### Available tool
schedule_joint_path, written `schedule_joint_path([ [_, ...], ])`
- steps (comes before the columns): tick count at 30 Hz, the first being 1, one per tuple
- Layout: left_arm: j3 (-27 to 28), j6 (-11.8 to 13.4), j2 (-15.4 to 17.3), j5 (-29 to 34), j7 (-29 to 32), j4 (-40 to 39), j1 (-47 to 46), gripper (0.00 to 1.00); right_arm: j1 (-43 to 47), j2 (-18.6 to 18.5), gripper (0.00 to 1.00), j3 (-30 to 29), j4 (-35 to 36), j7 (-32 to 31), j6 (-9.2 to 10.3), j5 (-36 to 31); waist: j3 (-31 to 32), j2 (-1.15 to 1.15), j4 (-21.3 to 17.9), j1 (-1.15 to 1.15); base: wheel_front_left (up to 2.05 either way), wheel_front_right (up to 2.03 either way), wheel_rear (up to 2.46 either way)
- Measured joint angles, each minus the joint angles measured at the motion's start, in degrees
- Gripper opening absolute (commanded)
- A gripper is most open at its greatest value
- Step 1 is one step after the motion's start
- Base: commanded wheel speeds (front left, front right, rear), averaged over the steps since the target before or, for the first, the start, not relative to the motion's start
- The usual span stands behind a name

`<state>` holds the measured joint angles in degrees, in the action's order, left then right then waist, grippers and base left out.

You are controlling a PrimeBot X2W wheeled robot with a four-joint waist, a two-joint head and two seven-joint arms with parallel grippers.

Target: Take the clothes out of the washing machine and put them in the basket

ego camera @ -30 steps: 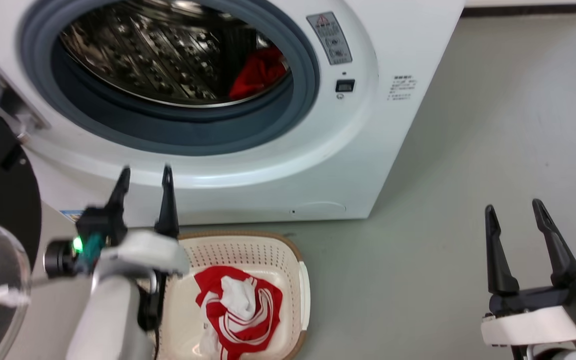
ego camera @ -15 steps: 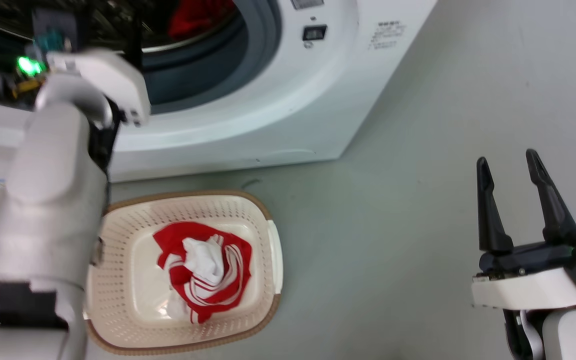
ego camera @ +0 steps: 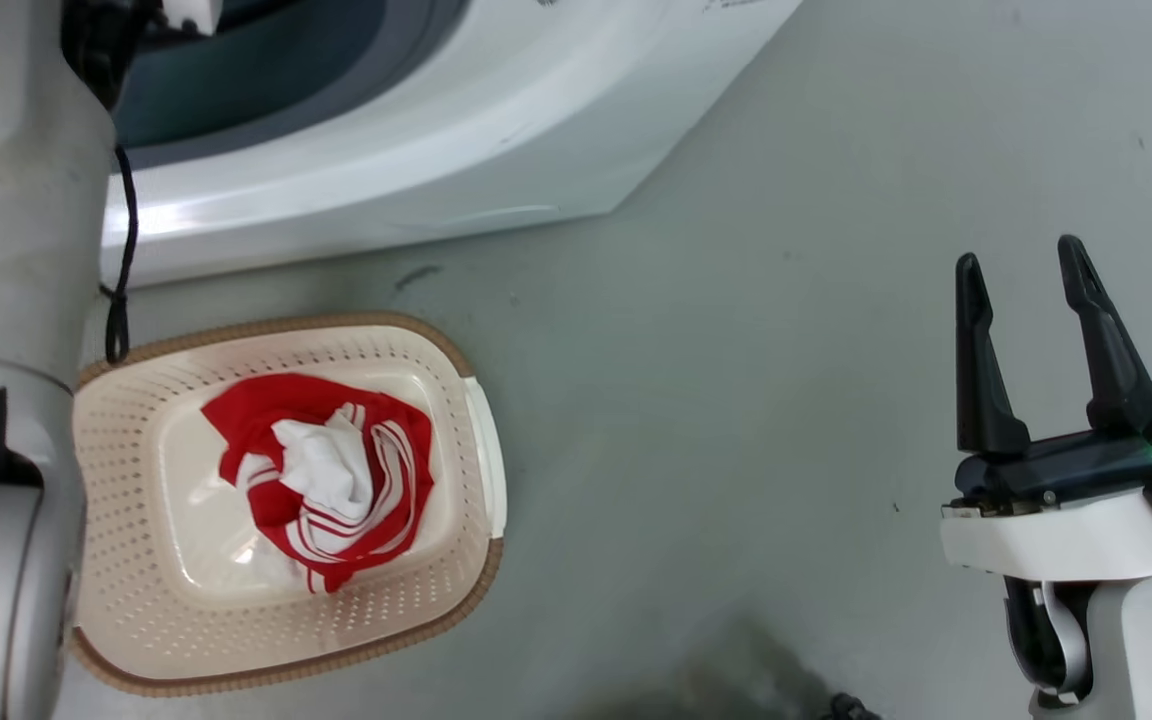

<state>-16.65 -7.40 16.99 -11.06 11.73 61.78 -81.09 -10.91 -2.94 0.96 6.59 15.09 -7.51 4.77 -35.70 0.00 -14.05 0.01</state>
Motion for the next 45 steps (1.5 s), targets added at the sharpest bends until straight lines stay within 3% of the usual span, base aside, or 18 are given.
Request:
schedule_joint_path([
  [12, -4.6, 0.0, 1.5, -7.4, 10.5, 3.6, -7.4, 1.0, -3.0, 0.0, 1.0, 0.8, 0.4, 0.0, 0.0, 2.0, -6.7, 0.0, -2.8, 0.0, 0.0, 0.0, 0.0],
  [22, -5.3, 0.1, 2.4, -8.3, 10.5, 6.5, -9.9, 1.0, -3.5, 0.0, 1.0, 1.5, 0.4, 0.0, 0.0, 2.9, -8.5, 0.0, -4.3, -0.01, 0.0, 0.0, 0.0],
  [23, -5.3, 0.2, 2.3, -8.4, 10.8, 6.7, -10.1, 0.66, -3.5, 0.0, 1.0, 1.5, 0.4, 0.0, 0.0, 3.0, -8.6, 0.0, -4.3, -0.01, 0.0, 0.0, 0.0],
  [24, -5.4, 0.2, 2.3, -8.4, 10.8, 6.9, -10.3, 0.66, -3.5, 0.0, 1.0, 1.5, 0.4, 0.0, 0.0, 3.1, -8.6, 0.0, -4.4, -0.01, 0.0, 0.0, 0.0],
  [25, -5.4, 0.2, 2.3, -8.4, 10.5, 6.9, -10.4, 0.0, -3.5, 0.0, 1.0, 1.5, 0.3, 0.0, 0.0, 3.1, -8.6, 0.0, -4.4, -0.01, 0.0, 0.0, 0.0],
  [34, -5.8, 0.1, 1.9, -9.1, 6.0, 7.2, -10.1, 0.0, -3.5, 0.0, 1.0, 0.5, 0.1, 0.0, 0.0, 2.8, -7.5, 0.0, -3.6, -0.01, 0.0, 0.0, 0.0],
  [45, -8.8, 0.0, 1.8, -11.9, -7.1, 3.8, 0.3, 0.0, -1.2, 0.0, 1.0, -1.9, -0.9, 0.0, 0.0, 0.2, -0.4, 0.0, -0.5, -0.01, 0.0, 0.0, 0.0],
])
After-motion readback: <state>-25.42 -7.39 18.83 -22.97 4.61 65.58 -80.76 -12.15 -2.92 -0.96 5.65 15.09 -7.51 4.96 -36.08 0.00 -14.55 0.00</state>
